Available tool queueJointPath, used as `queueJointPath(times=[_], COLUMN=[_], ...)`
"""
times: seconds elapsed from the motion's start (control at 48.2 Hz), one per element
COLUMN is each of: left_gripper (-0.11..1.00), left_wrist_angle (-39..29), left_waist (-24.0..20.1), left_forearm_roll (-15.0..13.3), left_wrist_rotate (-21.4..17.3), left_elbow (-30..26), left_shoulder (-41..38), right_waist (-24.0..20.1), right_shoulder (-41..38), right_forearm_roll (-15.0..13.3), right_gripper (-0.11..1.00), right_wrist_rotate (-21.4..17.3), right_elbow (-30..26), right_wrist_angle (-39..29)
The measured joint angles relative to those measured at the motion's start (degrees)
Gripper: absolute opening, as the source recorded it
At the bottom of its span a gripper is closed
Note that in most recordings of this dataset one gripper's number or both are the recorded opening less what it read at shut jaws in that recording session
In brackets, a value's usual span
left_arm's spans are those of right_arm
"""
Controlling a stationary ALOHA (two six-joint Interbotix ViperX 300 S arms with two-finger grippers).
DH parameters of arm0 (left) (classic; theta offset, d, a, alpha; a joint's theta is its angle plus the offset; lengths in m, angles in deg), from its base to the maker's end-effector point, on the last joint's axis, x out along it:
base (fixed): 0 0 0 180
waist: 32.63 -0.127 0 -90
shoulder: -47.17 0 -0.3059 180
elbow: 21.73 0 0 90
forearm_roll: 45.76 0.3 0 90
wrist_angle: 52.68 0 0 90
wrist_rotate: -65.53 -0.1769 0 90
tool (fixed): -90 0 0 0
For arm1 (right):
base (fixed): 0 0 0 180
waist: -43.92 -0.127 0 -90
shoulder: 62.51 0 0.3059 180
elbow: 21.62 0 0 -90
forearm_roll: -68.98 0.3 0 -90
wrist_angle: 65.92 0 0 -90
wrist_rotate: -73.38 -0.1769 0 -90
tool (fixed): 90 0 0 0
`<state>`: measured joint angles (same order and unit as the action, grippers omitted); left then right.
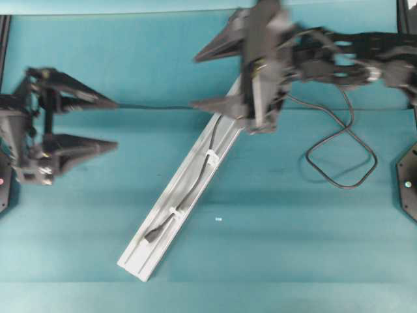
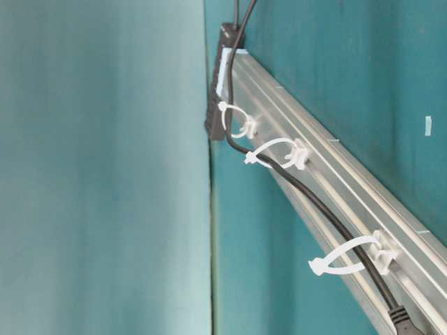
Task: Pass the USB cable through three rings with both arms.
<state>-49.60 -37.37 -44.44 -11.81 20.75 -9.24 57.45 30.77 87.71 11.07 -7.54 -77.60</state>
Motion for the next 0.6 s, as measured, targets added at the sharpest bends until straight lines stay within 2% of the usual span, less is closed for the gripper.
queueJointPath(times=[0.332, 0.498, 0.602], left_gripper=[0.93, 0.93, 0.93], left_wrist_angle=[-0.4, -0.6, -0.7], left_waist=[-1.8, -2.5, -2.5], left_forearm_roll=[0.0, 0.0, 0.0], left_wrist_rotate=[-1.2, -1.6, -3.7], left_elbow=[0.6, 0.8, 0.8], left_shoulder=[4.7, 5.0, 5.0], right_waist=[1.8, 1.6, 1.5], right_shoulder=[10.2, 13.4, 15.3], right_forearm_roll=[0.1, 0.0, 0.1], right_gripper=[0.90, 0.90, 0.90], right_wrist_rotate=[-1.9, -8.3, -13.5], right_elbow=[7.7, 11.0, 12.8], right_wrist_angle=[7.6, 9.6, 10.9])
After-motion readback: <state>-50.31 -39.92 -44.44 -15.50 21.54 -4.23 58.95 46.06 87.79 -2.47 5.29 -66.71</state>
